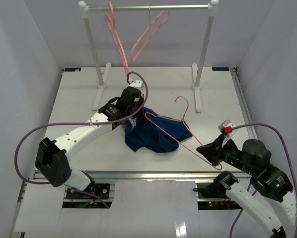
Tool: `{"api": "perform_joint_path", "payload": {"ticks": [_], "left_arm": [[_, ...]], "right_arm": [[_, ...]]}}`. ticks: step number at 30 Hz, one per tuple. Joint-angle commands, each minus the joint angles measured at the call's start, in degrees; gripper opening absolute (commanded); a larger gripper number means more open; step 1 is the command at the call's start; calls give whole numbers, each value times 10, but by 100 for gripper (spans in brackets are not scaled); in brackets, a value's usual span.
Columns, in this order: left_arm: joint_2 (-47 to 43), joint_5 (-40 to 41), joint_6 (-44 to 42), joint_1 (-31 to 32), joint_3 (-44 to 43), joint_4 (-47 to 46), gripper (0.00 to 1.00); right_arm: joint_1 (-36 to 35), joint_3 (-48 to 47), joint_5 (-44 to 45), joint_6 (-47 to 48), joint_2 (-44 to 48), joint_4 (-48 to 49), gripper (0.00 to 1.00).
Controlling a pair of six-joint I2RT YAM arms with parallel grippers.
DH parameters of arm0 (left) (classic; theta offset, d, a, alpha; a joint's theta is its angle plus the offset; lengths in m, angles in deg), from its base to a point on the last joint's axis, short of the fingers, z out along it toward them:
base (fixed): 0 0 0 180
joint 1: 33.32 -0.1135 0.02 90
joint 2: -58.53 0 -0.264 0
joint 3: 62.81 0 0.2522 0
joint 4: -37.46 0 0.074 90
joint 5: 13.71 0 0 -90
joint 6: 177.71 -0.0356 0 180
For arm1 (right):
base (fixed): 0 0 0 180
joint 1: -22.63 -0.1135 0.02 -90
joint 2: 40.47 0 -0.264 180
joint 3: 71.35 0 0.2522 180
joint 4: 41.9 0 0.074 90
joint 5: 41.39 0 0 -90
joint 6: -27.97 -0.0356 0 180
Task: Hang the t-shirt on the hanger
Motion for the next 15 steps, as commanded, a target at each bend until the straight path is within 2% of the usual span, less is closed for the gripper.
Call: {"api": "perform_joint_path", "payload": {"ticks": [1, 15], "left_arm": [[3, 9, -5, -4, -27, 11, 0], [-6, -8, -6, -4, -16, 6, 0]], "right_arm": [[1, -19, -28, -5, 12, 23, 8], [1, 13, 15, 1, 3, 38, 8]]}}
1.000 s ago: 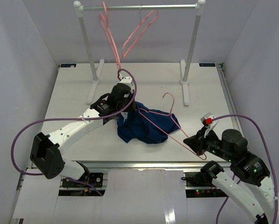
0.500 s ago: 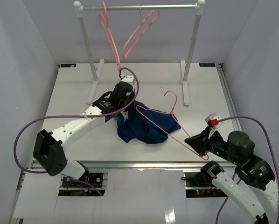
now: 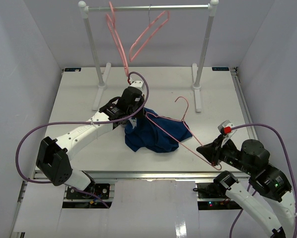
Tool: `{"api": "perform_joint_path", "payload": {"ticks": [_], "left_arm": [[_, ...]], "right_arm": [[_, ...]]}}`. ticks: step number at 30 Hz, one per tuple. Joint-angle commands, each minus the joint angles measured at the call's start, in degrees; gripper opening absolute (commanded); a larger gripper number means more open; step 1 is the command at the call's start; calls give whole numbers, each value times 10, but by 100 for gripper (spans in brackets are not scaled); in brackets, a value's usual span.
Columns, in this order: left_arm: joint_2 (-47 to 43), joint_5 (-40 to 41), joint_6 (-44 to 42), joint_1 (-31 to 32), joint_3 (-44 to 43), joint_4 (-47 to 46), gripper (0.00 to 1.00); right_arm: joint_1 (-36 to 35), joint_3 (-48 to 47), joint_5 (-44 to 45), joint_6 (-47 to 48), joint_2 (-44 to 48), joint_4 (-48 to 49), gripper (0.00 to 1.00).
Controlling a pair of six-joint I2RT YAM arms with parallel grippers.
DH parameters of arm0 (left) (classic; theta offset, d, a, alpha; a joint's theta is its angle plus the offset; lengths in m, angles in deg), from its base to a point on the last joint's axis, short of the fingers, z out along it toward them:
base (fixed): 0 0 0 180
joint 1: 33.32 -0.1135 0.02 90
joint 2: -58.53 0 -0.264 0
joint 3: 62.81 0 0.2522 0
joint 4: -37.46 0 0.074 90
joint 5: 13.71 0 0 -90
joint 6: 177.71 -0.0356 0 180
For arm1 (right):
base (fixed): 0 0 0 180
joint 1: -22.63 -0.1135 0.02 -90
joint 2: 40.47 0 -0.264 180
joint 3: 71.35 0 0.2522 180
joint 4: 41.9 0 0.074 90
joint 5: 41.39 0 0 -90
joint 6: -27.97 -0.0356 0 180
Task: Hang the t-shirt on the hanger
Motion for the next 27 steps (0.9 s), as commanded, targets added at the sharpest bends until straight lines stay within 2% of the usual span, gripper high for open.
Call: {"api": "perform_joint_path", "payload": {"ticks": [1, 10, 17, 24, 27], "left_arm": [[-16, -9, -5, -4, -6, -5, 0], [-18, -34, -15, -4, -3, -20, 0], [-50, -101, -11, -4, 6, -51, 0], [-105, -205, -10, -4, -10, -56, 0], [-128, -262, -1, -3, -19, -58, 0]], "right_arm": [[1, 6, 10, 1, -4, 36, 8], [2, 28, -5, -8, -11, 72, 8], [1, 78, -30, -33, -44, 164, 8], [1, 135, -82, -60, -102, 362, 8], [0, 166, -90, -69, -116, 478, 8]]}}
